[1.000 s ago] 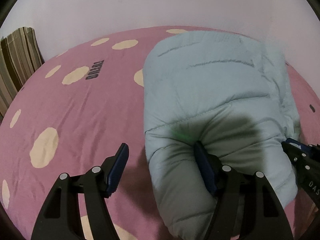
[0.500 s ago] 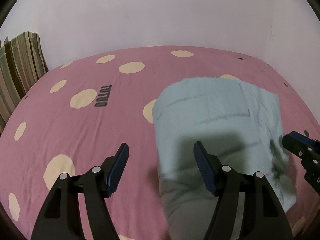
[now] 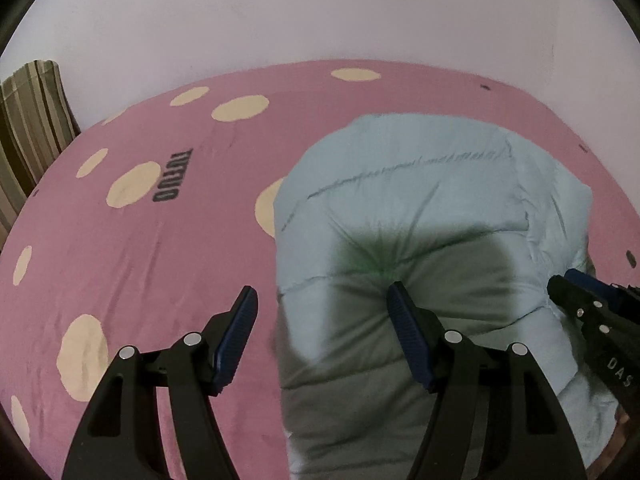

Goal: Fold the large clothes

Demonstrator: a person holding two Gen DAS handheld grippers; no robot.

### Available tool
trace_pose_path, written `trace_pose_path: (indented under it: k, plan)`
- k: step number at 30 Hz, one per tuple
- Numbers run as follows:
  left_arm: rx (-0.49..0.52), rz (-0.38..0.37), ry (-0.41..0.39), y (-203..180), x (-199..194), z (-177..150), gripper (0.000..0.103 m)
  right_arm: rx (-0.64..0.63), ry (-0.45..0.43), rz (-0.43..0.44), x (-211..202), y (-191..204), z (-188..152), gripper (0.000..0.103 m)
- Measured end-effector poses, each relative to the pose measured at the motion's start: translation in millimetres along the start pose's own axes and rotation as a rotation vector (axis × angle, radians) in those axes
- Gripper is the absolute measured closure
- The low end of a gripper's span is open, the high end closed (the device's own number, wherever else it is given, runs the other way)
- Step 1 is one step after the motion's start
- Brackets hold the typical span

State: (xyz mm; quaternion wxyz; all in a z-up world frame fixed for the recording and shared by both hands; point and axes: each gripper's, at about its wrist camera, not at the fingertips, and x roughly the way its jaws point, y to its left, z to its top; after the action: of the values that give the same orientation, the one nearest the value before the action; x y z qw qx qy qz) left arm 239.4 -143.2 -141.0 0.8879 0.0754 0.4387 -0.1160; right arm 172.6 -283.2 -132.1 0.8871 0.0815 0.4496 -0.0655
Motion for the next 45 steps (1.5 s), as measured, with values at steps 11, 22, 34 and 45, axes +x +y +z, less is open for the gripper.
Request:
trace_pose_path:
  k: [11, 22, 34, 45]
  plan:
    - [0.021, 0.038, 0.028, -17.9, 35.9, -13.1, 0.038, 0.053, 0.017, 0.015, 40.0, -16.0, -20.6, 0.081]
    - [0.027, 0.012, -0.069, -5.0, -12.8, 5.0, 0.039, 0.044, -0.076, 0.006, -17.7, 1.9, -5.8, 0.070]
    - [0.110, 0.100, 0.008, -20.1, 45.5, 24.4, 0.037, 0.041, 0.016, -0.046, 43.9, -15.9, 23.3, 0.066]
    - [0.072, 0.086, 0.043, -13.9, 52.2, 22.0, 0.034, 0.017, 0.007, -0.065, 56.2, -18.5, 18.4, 0.062]
